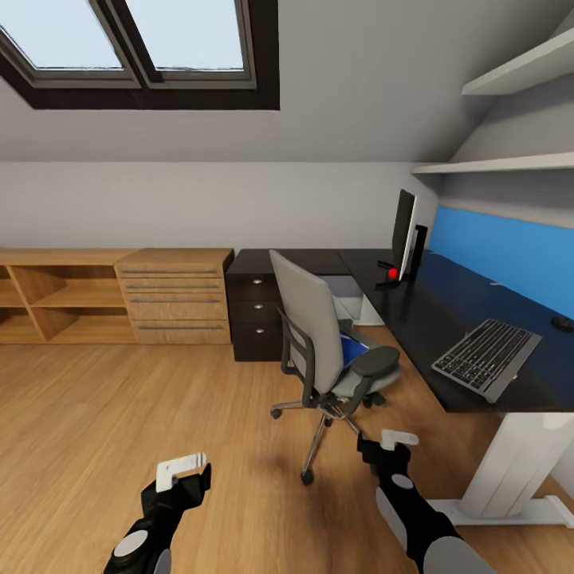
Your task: In the bedroom, organize the workspace by keeping the computer under the desk, ensuring the monitor is on the desk, placing the keyboard on the desk next to the monitor, placing the mouse on the desk next to the keyboard, moving the folder from the swivel chair onto the desk next to the mouse, stacking the notebook on top of the folder with the pen on top of the notebook, and positioning the swivel chair next to the desk.
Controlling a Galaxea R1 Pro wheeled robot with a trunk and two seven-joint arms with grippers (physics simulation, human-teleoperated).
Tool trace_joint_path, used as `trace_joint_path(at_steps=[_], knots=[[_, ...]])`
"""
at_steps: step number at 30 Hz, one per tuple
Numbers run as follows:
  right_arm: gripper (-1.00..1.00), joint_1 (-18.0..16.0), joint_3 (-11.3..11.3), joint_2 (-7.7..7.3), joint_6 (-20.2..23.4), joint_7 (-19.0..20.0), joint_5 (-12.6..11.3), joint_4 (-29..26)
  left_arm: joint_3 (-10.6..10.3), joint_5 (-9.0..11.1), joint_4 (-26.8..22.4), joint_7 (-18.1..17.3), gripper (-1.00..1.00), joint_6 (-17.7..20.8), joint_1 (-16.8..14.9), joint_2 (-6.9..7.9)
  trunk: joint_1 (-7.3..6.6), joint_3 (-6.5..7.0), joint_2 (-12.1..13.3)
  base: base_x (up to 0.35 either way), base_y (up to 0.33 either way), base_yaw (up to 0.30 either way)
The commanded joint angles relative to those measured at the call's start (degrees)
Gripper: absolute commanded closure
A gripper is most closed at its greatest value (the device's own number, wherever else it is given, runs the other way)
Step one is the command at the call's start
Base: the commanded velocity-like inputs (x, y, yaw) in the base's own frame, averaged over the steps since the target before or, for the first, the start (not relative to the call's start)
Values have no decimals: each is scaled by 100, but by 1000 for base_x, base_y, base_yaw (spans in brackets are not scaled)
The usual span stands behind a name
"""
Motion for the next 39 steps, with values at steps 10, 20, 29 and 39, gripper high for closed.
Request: trace_joint_path(at_steps=[10, 20, 29, 39], knots=[[-100, 39, -12, -22, 79, -11, -45, -629, -12, 38, -6, 84, -100, 21, 5, -1, 220, -184, -405, 0, 0, 0], [-100, 74, -12, -30, 151, -13, -45, -788, -4, 40, -18, 86, -100, 27, 5, -1, 440, -364, -806, 0, 0, 0], [-100, 75, -20, -38, 170, -13, -37, -810, 0, 40, -37, 86, -100, 29, 5, 1, 637, -526, -1167, 0, 0, 0], [-100, 170, -51, -77, 681, -13, -36, -1375, 9, 47, -194, 86, -100, 66, 5, 7, 857, -705, -1568, 0, 0, 0]])
